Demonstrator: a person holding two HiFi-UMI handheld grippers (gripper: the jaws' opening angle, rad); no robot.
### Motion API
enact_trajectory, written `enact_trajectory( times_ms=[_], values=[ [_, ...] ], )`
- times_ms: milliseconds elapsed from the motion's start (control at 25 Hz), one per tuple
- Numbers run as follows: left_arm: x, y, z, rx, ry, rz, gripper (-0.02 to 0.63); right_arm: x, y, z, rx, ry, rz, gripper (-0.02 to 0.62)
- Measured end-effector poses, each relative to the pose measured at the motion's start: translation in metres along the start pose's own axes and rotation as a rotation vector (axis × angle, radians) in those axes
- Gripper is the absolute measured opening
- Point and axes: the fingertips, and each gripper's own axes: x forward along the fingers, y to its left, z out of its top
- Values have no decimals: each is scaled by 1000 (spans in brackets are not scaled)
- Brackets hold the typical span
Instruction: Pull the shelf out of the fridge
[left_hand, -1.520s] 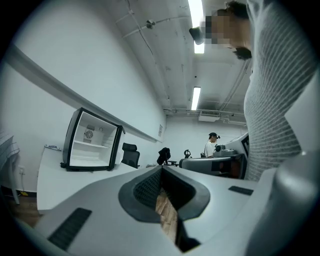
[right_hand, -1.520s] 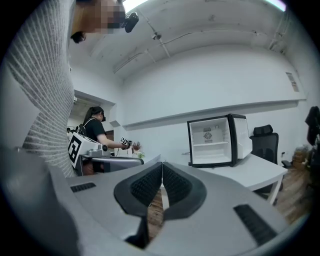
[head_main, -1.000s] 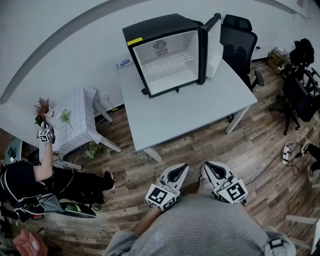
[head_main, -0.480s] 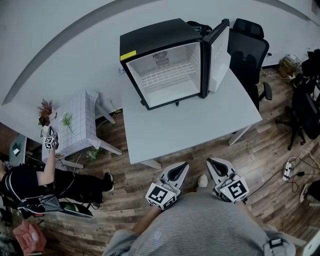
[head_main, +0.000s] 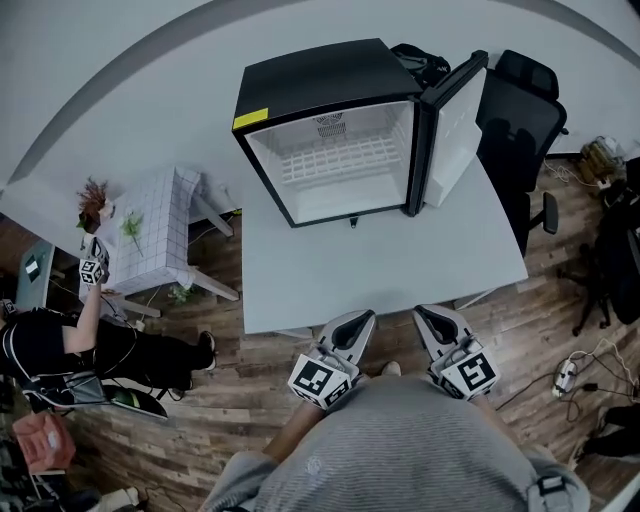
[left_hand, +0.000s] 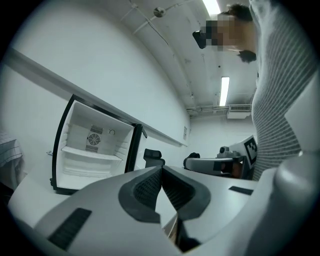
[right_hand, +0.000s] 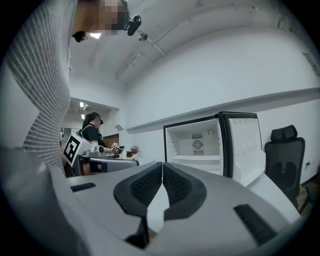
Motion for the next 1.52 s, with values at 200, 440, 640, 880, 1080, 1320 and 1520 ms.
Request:
enact_trajectory(
  times_ms=[200,440,640,880,1080,1320,1520],
  values=[
    [12,7,-2,-5,19,19,11,12,-14,-1,13,-3,22,14],
    [18,18,-6,-24,29,15,11,24,-13,-7,20,11,38,14],
    [30,29,1,-32,15,-23,11,33,-19,1,4,2,18,14],
    [31,38,4,-39,23,-34,11,39,-20,6,3,-7,-5,14],
    [32,41,2,-30,35,-51,11,43,-21,6,8,-12,-17,14],
    [39,50,12,-16,26,-64,11,51,-23,5,-5,-1,-10,14],
    [52,64,20,-1,17,-73,11,72,-19,7,-46,2,33,14]
  ],
)
